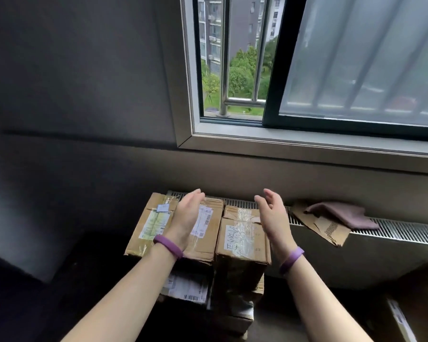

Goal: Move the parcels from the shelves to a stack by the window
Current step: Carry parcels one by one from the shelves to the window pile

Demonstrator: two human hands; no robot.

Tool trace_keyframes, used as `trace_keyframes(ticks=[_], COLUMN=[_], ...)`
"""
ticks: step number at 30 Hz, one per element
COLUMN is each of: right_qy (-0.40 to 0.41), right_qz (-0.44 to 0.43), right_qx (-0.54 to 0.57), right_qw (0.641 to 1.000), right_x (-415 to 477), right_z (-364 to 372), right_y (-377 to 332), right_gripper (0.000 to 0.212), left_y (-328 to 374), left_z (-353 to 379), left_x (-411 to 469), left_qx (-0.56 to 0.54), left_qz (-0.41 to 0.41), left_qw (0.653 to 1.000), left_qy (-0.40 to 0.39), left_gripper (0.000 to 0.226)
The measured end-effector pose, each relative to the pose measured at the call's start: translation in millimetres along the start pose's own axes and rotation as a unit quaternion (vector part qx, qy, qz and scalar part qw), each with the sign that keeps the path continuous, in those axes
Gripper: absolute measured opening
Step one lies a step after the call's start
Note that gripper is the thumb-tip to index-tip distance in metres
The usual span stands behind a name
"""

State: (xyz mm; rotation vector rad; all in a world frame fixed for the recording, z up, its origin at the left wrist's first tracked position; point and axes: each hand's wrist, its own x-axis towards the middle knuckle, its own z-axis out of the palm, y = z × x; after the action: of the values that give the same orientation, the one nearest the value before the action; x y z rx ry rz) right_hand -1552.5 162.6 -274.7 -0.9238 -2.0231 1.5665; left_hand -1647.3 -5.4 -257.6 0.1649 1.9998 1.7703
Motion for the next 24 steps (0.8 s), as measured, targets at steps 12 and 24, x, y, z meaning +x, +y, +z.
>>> trace_keyframes(ticks=[12, 24], right_qy=[-0.325, -0.561], right_qz=[-0.237, -0.326], right_qx=[-0.155, -0.128], right_qw=[0.902, 0.75], right_x=[-65, -281], right_z=[149, 324], right_y=[-69, -128], right_gripper=[0.07, 0.076], left_y=[-1, -46], left_z=[-146, -324], left_x=[-95, -300], left_qx=[0.07, -0.04], left_qz=[0.049, 0.046], left_qw=[0.964, 0.865], left_qy=[0.252, 0.497], left_gripper=[0.057, 0.06])
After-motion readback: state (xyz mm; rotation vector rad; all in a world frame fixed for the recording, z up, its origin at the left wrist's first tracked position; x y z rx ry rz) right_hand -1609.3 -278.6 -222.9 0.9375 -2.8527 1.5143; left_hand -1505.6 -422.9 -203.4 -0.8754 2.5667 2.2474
